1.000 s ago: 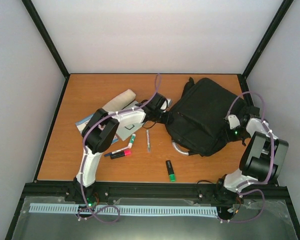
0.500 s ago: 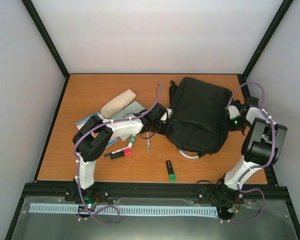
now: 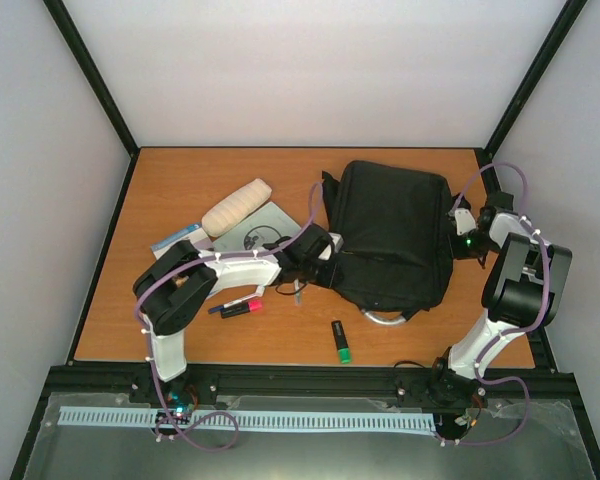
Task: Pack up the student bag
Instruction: Adjust the student bag at the center of the board.
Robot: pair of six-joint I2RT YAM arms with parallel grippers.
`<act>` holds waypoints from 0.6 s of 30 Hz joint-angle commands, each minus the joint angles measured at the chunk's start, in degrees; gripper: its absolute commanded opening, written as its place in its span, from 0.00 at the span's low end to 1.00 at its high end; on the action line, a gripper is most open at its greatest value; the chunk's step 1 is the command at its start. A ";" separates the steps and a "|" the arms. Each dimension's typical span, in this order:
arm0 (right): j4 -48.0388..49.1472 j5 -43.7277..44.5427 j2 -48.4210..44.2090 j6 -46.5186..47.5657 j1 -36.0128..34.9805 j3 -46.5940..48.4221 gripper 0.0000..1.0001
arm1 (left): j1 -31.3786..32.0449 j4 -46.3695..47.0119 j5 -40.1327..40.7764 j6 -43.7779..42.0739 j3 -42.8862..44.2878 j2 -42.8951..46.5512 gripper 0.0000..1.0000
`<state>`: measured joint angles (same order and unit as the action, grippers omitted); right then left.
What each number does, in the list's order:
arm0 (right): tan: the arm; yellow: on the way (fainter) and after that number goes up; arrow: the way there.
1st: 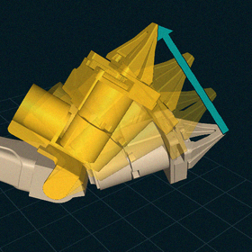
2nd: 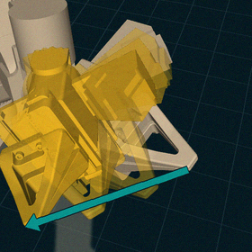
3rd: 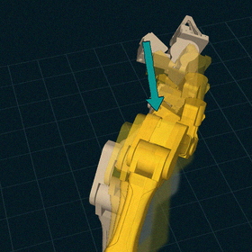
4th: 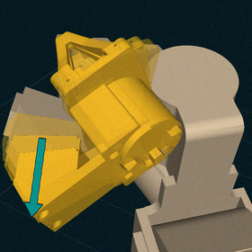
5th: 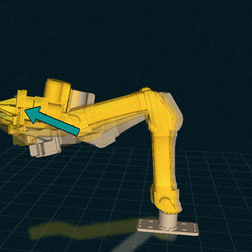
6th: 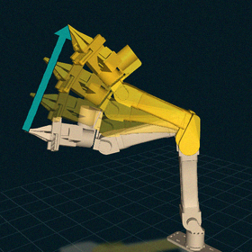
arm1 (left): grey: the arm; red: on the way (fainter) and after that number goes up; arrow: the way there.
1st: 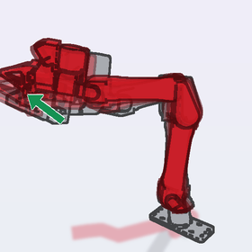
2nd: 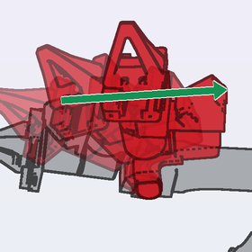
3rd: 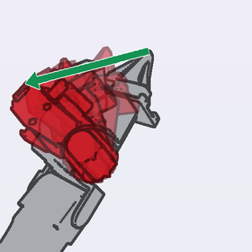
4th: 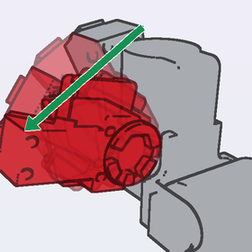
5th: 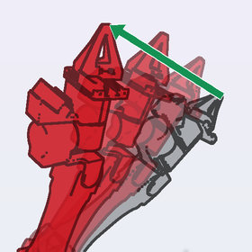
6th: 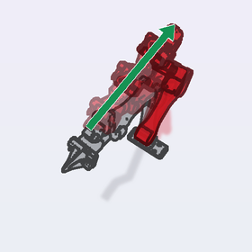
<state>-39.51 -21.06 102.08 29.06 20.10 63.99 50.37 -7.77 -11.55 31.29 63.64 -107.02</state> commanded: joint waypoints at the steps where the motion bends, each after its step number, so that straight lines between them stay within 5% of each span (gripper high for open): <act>1: -0.82 -0.47 0.20 -0.62 -0.67 -1.84 0.54 | 1.67 0.89 0.79 0.51 -1.09 1.71 0.33; 4: -1.11 0.05 -1.08 -0.26 -0.61 -2.23 0.55 | 1.81 -0.38 1.41 0.12 -1.14 2.45 0.35; 11: -3.90 1.38 -8.46 0.10 0.82 -2.33 0.64 | 1.82 -9.01 8.85 -2.01 -2.01 9.93 0.62; 18: -8.42 2.36 -18.80 0.21 1.00 -1.84 0.69 | 1.84 -15.67 15.07 -1.81 -4.39 19.14 0.67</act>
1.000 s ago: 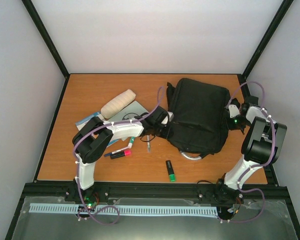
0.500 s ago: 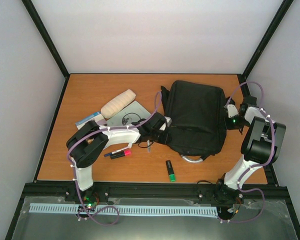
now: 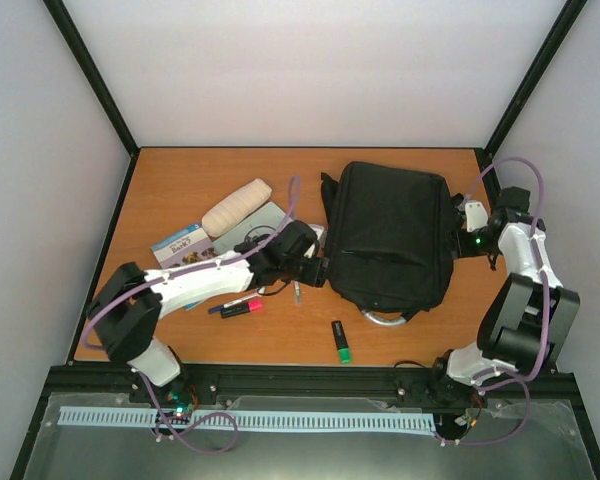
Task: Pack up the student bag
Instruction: Adjust the student bag at the center of the board, then pick up the book from the center of the board.
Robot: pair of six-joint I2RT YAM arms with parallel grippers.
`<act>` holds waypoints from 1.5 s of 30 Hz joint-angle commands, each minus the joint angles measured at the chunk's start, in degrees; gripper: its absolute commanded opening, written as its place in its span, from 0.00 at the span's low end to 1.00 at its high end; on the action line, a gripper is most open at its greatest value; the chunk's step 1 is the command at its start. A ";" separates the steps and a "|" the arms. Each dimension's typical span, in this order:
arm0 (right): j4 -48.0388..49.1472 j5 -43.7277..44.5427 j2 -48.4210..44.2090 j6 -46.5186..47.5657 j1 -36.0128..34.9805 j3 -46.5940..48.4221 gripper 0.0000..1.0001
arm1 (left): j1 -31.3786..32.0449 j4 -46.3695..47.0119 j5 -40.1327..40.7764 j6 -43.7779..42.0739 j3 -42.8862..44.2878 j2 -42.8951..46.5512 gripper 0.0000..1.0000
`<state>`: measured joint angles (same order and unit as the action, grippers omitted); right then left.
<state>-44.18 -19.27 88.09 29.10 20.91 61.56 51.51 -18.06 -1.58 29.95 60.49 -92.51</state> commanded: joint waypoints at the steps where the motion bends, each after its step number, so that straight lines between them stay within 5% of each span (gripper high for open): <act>1: -5.04 -0.46 -5.78 -0.02 0.12 1.43 0.71 | 0.70 -5.90 5.78 -0.20 -1.93 5.81 0.67; 5: -9.85 -4.65 -9.31 -0.77 -3.48 5.87 0.73 | 0.62 -8.32 9.69 1.46 -4.78 11.32 0.72; 13: -11.10 -11.93 -16.32 1.12 -14.05 4.20 0.72 | -0.87 -9.26 17.56 3.65 -13.67 24.83 0.97; 20: -11.67 -13.29 -20.06 3.49 -17.44 -0.50 0.71 | -12.26 -13.60 16.43 6.64 -15.94 28.61 0.99; 24: -10.44 -15.05 -20.96 4.20 -19.16 -3.08 0.69 | -19.88 -10.66 9.01 6.59 -17.22 28.82 0.98; 32: -1.43 -20.27 -23.56 -2.01 -20.90 -9.86 0.65 | -28.16 -5.89 4.63 6.48 -15.12 21.33 0.98; 36: 1.02 -21.83 -24.19 -3.41 -20.95 -11.10 0.65 | -29.36 -9.23 3.65 3.76 -9.38 14.85 0.96; 45: 3.05 -17.11 -23.32 -1.84 -20.95 -13.84 0.66 | -29.70 -13.51 5.99 3.71 -9.43 15.94 0.98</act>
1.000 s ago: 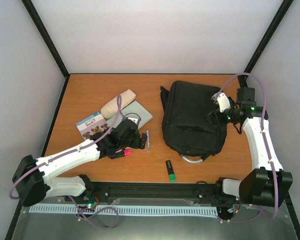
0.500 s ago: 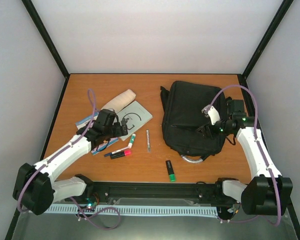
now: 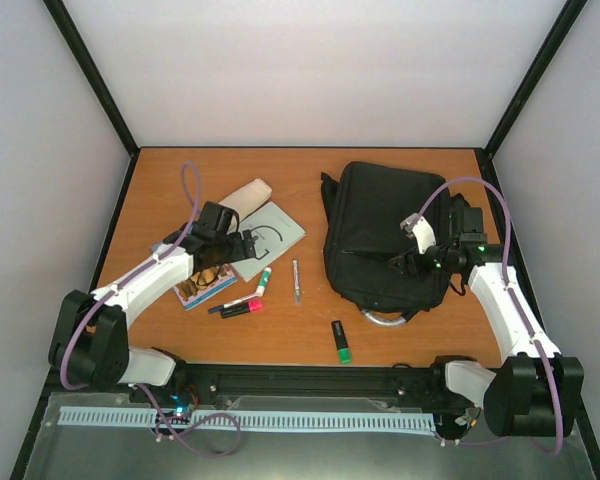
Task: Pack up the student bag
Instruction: Pick up the book from the center of the board.
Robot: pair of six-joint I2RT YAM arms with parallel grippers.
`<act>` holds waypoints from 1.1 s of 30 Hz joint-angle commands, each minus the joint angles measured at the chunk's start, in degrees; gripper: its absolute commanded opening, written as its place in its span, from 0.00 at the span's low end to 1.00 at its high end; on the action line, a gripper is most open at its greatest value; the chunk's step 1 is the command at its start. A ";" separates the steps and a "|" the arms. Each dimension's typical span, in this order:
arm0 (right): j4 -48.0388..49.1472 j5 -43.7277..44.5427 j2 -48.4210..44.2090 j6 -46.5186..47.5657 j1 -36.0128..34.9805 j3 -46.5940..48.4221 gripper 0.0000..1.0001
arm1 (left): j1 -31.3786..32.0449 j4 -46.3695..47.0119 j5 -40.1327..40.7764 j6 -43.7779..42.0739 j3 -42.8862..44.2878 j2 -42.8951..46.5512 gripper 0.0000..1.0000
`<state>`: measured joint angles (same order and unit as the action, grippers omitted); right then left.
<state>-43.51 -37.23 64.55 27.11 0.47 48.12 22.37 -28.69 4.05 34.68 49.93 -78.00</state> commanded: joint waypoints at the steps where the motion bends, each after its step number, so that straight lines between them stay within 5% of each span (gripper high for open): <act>1: 2.44 0.97 0.42 -0.10 -0.53 -0.27 0.66 | -0.57 -2.96 0.38 -1.23 0.73 1.57 0.98; 33: 3.95 1.03 -0.73 -1.14 -0.55 -0.89 0.66 | -1.01 -4.06 0.61 -1.99 0.88 9.97 0.99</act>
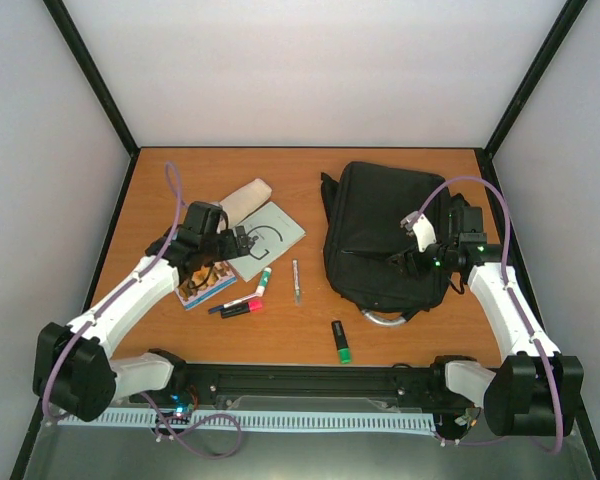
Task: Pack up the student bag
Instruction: Pick up the book from the center of the board.
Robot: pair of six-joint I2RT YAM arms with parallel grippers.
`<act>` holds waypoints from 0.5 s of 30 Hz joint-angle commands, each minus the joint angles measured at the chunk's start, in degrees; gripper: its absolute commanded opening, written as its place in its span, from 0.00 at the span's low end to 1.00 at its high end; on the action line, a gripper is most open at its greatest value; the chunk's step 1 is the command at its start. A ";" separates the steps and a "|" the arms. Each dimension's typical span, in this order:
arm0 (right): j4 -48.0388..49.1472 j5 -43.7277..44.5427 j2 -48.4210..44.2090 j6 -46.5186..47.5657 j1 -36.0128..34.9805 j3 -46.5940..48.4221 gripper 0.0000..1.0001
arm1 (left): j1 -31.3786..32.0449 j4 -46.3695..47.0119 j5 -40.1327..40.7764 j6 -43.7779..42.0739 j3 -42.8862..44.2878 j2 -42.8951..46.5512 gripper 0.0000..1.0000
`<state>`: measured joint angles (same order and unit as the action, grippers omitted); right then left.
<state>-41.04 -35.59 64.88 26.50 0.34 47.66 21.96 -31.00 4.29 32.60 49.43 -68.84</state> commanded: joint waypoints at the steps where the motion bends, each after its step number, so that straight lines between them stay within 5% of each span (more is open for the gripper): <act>1: 1.63 -0.69 -1.46 -0.53 -0.47 -0.54 0.66 | -0.60 -2.10 0.52 -0.05 1.68 0.70 0.99; 15: 2.74 0.58 -2.05 -1.10 -2.80 -0.88 0.66 | -1.73 -12.52 5.41 -7.17 23.42 -17.11 1.00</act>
<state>-40.01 -35.57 63.66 25.82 -0.75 47.40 21.26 -38.89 8.34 28.29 68.95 -83.85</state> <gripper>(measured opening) 0.663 0.997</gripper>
